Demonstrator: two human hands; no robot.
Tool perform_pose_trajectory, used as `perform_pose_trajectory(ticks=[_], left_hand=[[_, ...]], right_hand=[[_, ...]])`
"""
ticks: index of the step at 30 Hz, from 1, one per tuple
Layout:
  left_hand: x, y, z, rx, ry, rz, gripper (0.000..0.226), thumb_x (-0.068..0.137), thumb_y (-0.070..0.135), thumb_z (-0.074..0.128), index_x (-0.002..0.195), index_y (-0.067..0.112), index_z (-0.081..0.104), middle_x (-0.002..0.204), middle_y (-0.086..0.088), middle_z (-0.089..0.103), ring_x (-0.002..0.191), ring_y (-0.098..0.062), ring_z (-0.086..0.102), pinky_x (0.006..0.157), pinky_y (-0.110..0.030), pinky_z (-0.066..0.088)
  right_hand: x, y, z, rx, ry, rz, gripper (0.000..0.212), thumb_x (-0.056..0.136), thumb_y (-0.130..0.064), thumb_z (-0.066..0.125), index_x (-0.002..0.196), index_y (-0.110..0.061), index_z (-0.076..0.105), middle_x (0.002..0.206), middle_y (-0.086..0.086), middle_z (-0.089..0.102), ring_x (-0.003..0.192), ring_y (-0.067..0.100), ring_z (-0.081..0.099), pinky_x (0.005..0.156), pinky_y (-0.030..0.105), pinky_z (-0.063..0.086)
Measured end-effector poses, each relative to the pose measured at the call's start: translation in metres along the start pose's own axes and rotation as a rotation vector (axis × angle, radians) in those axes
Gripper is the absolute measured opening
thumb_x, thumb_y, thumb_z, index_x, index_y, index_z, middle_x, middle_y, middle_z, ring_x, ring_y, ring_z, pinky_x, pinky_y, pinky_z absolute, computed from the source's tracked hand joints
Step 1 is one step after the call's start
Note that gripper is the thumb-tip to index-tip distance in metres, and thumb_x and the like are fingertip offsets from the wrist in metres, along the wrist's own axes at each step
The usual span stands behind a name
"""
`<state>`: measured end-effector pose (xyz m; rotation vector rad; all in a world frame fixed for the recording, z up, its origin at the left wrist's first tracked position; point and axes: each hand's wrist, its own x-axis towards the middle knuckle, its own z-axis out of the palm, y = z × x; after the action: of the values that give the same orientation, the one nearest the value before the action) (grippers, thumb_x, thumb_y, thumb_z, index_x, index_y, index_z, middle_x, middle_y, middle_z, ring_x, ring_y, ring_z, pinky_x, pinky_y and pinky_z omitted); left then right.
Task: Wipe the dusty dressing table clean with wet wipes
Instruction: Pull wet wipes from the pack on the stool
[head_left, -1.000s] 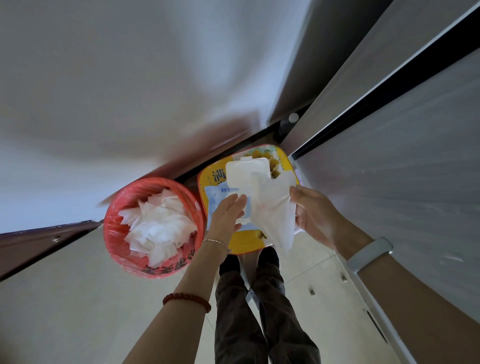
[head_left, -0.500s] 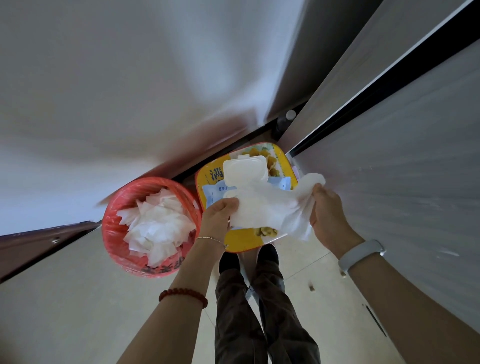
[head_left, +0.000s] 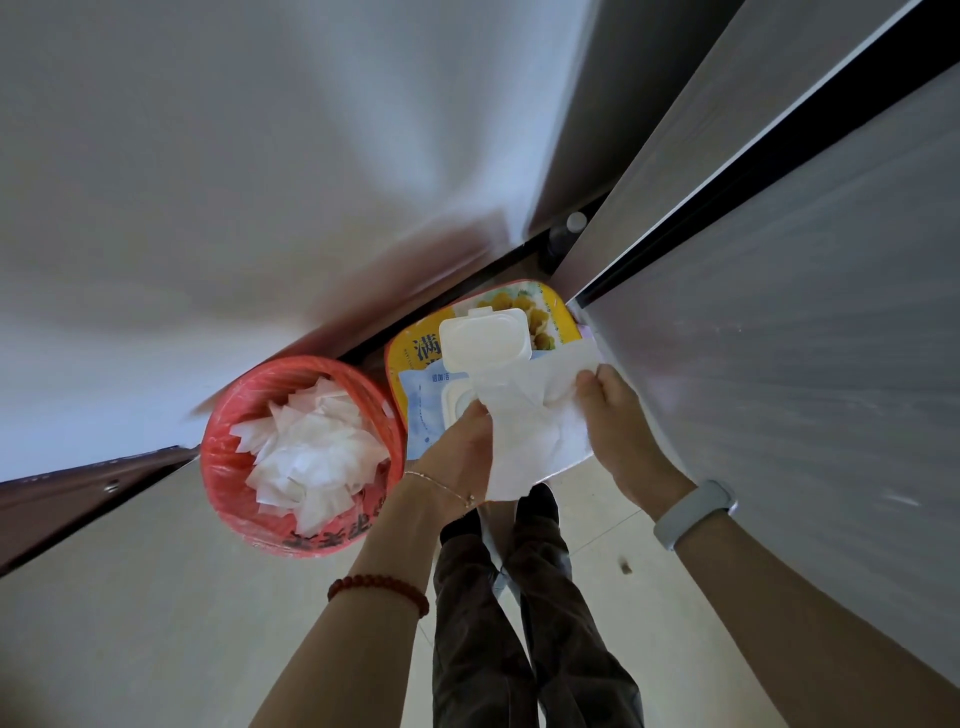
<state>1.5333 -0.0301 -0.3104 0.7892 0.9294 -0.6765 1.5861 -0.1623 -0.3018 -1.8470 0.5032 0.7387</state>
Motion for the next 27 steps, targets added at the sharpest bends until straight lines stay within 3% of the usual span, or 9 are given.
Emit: perform_pose_trajectory(ticks=[2, 5, 9, 13, 16, 20, 22, 24, 27], left_hand=[[0.01, -0.004, -0.001, 0.024, 0.088, 0.048, 0.027, 0.08, 0.015, 0.058, 0.106, 0.014, 0.052, 0.091, -0.006, 0.06, 0.074, -0.018, 0.062, 0.065, -0.029, 0.053], [0.022, -0.008, -0.008, 0.142, 0.411, 0.186, 0.021, 0.087, -0.003, 0.047, 0.096, 0.015, 0.054, 0.093, -0.016, 0.061, 0.081, -0.03, 0.058, 0.08, -0.044, 0.052], [0.019, -0.002, -0.018, 0.245, 0.674, 0.347, 0.017, 0.085, 0.002, 0.055, 0.101, 0.007, 0.053, 0.07, -0.01, 0.055, 0.057, -0.019, 0.051, 0.056, -0.028, 0.045], [0.023, 0.001, -0.021, 0.398, 0.912, 0.373, 0.022, 0.086, 0.006, 0.05, 0.107, 0.002, 0.056, 0.104, -0.019, 0.062, 0.091, -0.033, 0.058, 0.073, -0.035, 0.044], [0.025, 0.001, -0.019, 0.44, 0.893, 0.321, 0.033, 0.083, 0.008, 0.056, 0.115, 0.006, 0.052, 0.11, -0.014, 0.06, 0.088, -0.028, 0.056, 0.073, -0.03, 0.043], [0.019, 0.003, -0.015, 0.494, 0.645, 0.38, 0.075, 0.077, 0.006, 0.063, 0.141, 0.02, 0.025, 0.142, -0.012, 0.036, 0.118, -0.037, 0.049, 0.096, -0.051, 0.045], [0.009, 0.005, -0.008, 0.614, 0.532, 0.37, 0.09, 0.077, 0.006, 0.065, 0.145, 0.023, 0.01, 0.153, -0.007, 0.011, 0.13, -0.028, 0.034, 0.105, -0.038, 0.036], [-0.006, 0.007, 0.001, 0.717, 0.465, 0.351, 0.093, 0.079, 0.005, 0.065, 0.145, 0.022, 0.002, 0.154, -0.007, -0.006, 0.125, -0.019, 0.035, 0.096, -0.02, 0.035], [-0.022, 0.008, 0.006, 0.763, 0.469, 0.316, 0.094, 0.079, 0.009, 0.066, 0.145, 0.021, -0.001, 0.154, -0.009, -0.009, 0.136, -0.028, 0.025, 0.106, -0.035, 0.03]], right_hand=[[-0.001, 0.002, -0.001, -0.028, 0.055, -0.058, 0.033, 0.097, -0.012, 0.034, 0.064, -0.014, 0.033, 0.063, -0.002, 0.033, 0.058, 0.013, 0.032, 0.046, 0.012, 0.029], [0.003, 0.008, -0.009, 0.036, 0.267, -0.032, 0.027, 0.096, -0.011, 0.035, 0.069, -0.01, 0.036, 0.064, 0.001, 0.034, 0.057, 0.014, 0.032, 0.041, 0.012, 0.028], [0.01, 0.018, -0.031, 0.069, 0.501, -0.006, 0.026, 0.096, -0.011, 0.031, 0.071, -0.011, 0.037, 0.066, 0.003, 0.037, 0.062, 0.018, 0.036, 0.059, 0.029, 0.034], [0.011, 0.027, -0.046, 0.045, 0.625, 0.001, 0.017, 0.096, -0.012, 0.03, 0.084, -0.004, 0.04, 0.07, 0.007, 0.039, 0.074, 0.023, 0.038, 0.064, 0.034, 0.032], [0.005, 0.027, -0.055, 0.027, 0.635, -0.035, 0.018, 0.096, -0.014, 0.03, 0.083, -0.005, 0.04, 0.073, 0.011, 0.038, 0.071, 0.022, 0.036, 0.063, 0.035, 0.03], [-0.01, 0.009, -0.065, -0.017, 0.611, -0.128, 0.023, 0.098, -0.013, 0.029, 0.076, -0.009, 0.034, 0.063, 0.001, 0.031, 0.056, 0.015, 0.029, 0.055, 0.028, 0.027], [-0.024, -0.004, -0.067, -0.016, 0.589, -0.193, 0.025, 0.099, -0.012, 0.029, 0.074, -0.011, 0.031, 0.063, 0.0, 0.031, 0.054, 0.011, 0.03, 0.048, 0.024, 0.029], [-0.04, -0.019, -0.069, 0.0, 0.536, -0.242, 0.019, 0.099, -0.011, 0.03, 0.081, -0.007, 0.033, 0.064, 0.0, 0.033, 0.052, 0.004, 0.037, 0.045, 0.018, 0.03], [-0.061, -0.036, -0.074, 0.038, 0.417, -0.292, 0.016, 0.099, -0.007, 0.03, 0.083, -0.005, 0.033, 0.067, 0.001, 0.034, 0.05, -0.006, 0.043, 0.041, 0.007, 0.032]])
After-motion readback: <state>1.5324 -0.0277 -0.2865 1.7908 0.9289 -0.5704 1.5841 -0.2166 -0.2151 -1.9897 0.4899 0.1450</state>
